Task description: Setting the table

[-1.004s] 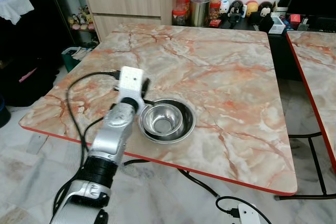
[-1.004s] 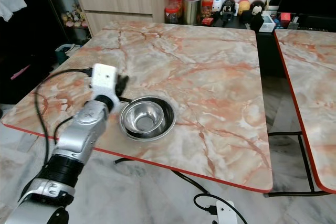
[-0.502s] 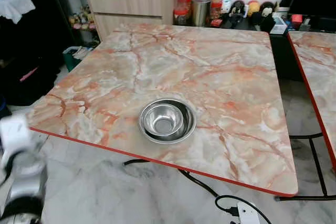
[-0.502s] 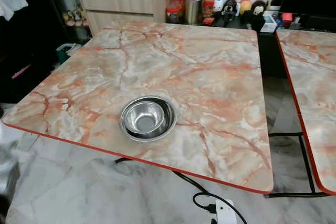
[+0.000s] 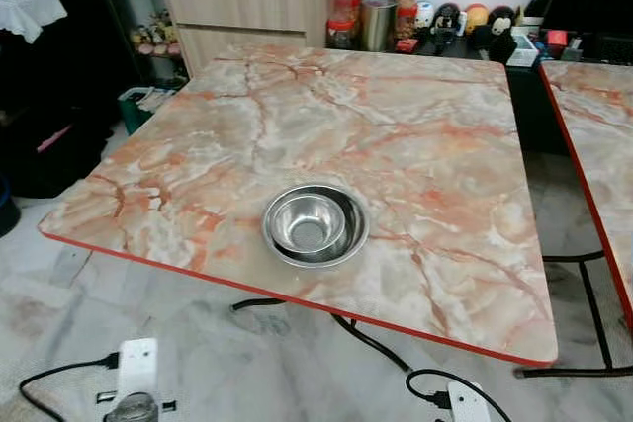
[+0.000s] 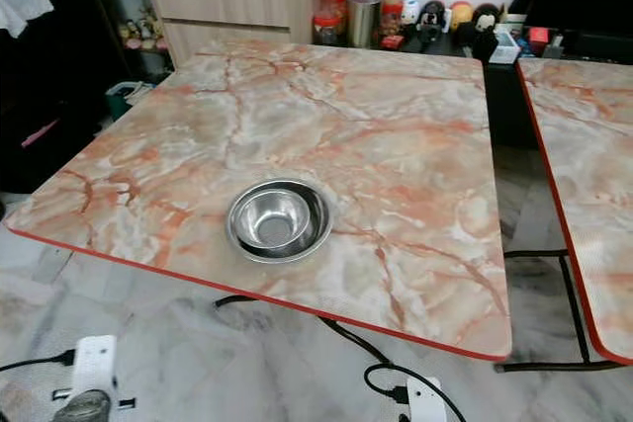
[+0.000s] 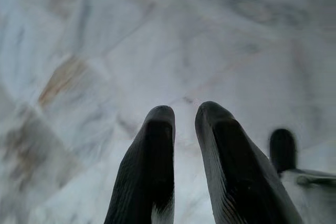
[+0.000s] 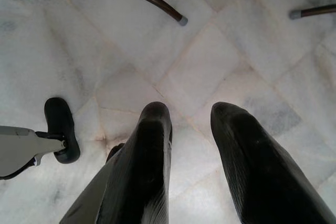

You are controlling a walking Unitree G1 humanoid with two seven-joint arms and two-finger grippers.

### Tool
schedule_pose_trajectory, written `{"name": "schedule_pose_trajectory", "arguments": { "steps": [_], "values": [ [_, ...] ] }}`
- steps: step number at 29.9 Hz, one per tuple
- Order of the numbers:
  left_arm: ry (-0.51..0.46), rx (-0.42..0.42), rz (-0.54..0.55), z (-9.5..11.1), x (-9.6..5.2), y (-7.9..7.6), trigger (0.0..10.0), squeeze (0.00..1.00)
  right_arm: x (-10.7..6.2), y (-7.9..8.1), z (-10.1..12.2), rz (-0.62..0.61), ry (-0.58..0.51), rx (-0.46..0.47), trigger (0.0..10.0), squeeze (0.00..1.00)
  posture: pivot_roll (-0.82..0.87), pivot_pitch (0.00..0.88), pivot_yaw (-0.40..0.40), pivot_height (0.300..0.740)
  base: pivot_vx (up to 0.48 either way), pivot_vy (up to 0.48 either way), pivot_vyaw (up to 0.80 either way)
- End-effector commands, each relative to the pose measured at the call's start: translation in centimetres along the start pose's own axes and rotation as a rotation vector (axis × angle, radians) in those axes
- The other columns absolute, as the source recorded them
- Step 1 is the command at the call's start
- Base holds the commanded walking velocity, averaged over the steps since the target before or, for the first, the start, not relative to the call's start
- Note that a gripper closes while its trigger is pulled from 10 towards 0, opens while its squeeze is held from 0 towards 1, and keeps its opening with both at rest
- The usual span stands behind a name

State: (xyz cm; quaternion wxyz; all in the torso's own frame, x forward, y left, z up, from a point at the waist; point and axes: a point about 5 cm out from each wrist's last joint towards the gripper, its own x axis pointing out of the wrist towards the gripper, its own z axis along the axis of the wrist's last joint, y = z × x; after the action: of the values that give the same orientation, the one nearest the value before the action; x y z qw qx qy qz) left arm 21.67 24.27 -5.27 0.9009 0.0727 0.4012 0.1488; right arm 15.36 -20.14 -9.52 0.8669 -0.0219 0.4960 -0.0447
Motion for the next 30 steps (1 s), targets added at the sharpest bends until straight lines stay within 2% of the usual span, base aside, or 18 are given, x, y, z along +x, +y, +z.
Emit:
{"name": "schedule_pose_trajectory", "arguments": {
  "steps": [1, 5, 7, 9, 10, 14, 20, 23, 30],
  "values": [
    [-0.019, 0.000, -0.060, 0.3, 0.0, -1.0, 10.0, 0.00, 0.0, 0.1, 0.0, 0.001, 0.001, 0.003, 10.0, 0.00, -0.02, 0.008, 0.055, 0.740, 0.000, 0.000, 0.00],
    [-0.025, 0.044, -0.105, 0.4, -0.1, -2.0, 10.0, 0.00, 0.0, 0.0, 0.0, -0.002, 0.001, 0.000, 10.0, 0.00, -0.03, 0.004, 0.055, 0.740, 0.000, 0.000, 0.00],
    [-0.012, 0.089, -0.106, 0.0, -0.2, -2.2, 10.0, 0.00, 0.0, -0.1, -0.1, -0.004, 0.003, 0.000, 10.0, 0.00, -0.03, 0.000, 0.054, 0.740, 0.000, 0.000, 0.00],
    [-0.001, 0.170, -0.115, -0.8, -0.3, -2.4, 10.0, 0.00, 0.0, -0.1, -0.2, -0.006, 0.013, 0.005, 10.0, 0.00, -0.05, 0.000, 0.057, 0.740, 0.000, -0.240, -0.26],
    [0.005, 0.178, -0.113, -1.0, -0.4, -2.4, 10.0, 0.00, 0.0, -0.1, -0.3, -0.005, 0.016, 0.004, 10.0, 0.00, -0.05, 0.000, 0.058, 0.740, 0.000, -0.480, -0.51],
    [0.036, 0.158, -0.096, -1.8, -0.5, -2.1, 10.0, 0.00, 0.0, -0.2, -0.4, -0.005, 0.018, 0.004, 10.0, 0.00, -0.05, 0.000, 0.058, 0.740, 0.000, -0.480, -0.79],
    [0.043, 0.165, -0.092, -2.2, -0.5, -2.0, 10.0, 0.00, -0.1, -0.2, -0.3, -0.004, 0.012, -0.005, 10.0, 0.00, -0.04, 0.000, 0.056, 0.740, 0.000, -0.480, 0.00],
    [0.092, 0.165, -0.078, -3.8, -0.9, -1.7, 10.0, 0.00, -0.1, -0.2, -0.4, -0.001, 0.013, -0.016, 10.0, 0.00, -0.05, 0.000, 0.058, 0.740, 0.000, -0.480, 0.00],
    [0.099, 0.163, -0.070, -3.9, -0.9, -1.6, 10.0, 0.00, -0.1, -0.1, -0.4, 0.001, 0.014, -0.018, 10.0, 0.00, -0.05, 0.000, 0.057, 0.740, 0.000, -0.480, 0.00]
  ]
}}
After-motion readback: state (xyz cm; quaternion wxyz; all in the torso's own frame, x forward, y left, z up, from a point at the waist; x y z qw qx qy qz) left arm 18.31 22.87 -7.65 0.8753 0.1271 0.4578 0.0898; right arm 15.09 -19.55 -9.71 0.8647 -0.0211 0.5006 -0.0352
